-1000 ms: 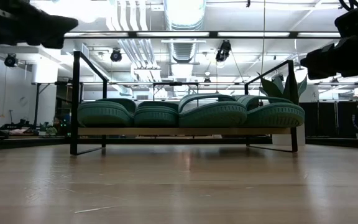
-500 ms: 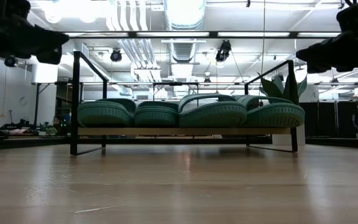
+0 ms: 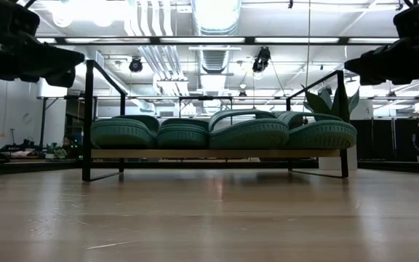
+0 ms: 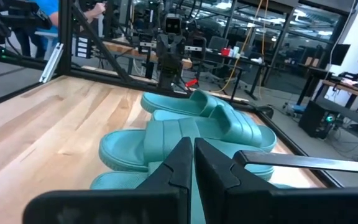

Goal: Pick and place slides into the shelf
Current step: Return to Home Position

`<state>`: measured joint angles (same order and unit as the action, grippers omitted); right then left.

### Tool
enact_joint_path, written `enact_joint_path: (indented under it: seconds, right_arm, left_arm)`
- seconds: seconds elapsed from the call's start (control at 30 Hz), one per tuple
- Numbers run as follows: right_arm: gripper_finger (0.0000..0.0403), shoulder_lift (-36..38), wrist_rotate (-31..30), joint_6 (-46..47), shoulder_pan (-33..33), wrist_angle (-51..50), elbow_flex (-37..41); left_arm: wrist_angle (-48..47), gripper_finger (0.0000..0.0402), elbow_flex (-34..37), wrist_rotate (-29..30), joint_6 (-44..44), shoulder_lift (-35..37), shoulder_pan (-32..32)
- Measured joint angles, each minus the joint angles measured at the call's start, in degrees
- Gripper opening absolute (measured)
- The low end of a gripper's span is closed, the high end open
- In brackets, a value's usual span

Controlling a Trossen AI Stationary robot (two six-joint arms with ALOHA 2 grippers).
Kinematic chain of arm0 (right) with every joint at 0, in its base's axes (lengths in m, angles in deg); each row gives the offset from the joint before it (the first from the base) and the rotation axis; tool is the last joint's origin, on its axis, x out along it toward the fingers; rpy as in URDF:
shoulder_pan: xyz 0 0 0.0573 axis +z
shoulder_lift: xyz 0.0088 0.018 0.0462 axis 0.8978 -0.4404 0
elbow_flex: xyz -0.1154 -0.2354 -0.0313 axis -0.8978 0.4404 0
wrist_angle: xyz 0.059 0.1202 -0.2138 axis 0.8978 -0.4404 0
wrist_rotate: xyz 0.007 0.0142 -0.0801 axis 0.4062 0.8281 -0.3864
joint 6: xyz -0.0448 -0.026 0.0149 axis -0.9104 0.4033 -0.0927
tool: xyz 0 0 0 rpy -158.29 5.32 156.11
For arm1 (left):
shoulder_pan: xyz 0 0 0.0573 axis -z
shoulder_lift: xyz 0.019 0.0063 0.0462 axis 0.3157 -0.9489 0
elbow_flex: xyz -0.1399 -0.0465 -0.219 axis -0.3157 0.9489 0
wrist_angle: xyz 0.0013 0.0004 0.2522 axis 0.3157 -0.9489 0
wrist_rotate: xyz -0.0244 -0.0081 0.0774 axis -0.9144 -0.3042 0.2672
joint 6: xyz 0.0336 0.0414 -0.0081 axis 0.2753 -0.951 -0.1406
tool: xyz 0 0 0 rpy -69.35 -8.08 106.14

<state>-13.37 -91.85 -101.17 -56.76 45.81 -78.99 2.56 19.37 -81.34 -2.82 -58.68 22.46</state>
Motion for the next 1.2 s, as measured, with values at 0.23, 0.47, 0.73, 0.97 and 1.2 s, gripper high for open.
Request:
enact_joint_path:
  seconds: [0.23,0.47,0.73,0.97,1.2]
  right_arm:
    - [0.0008,0.09,0.0,-1.44,0.0,0.2,0.0]
    - [0.0008,0.1,0.02,-0.67,0.0,0.2,0.0]
    - [0.0008,0.11,0.04,5.22,0.0,0.26,-0.02]
    - [0.0008,0.11,0.07,5.24,0.0,0.15,-0.02]
    - [0.0008,0.11,0.07,4.83,0.0,0.11,-0.02]
  left_arm:
    - [-0.06,0.0013,0.02,-0.07,0.02,0.77,0.0]
    - [-0.04,0.0013,0.07,-0.07,0.07,0.33,0.0]
    - [-0.06,0.0013,0.13,-0.07,0.15,-0.34,0.0]
    - [-0.02,0.0013,0.17,-0.07,0.15,-0.24,-0.02]
    - [0.08,0.0013,0.13,-0.06,0.04,-0.31,-0.02]
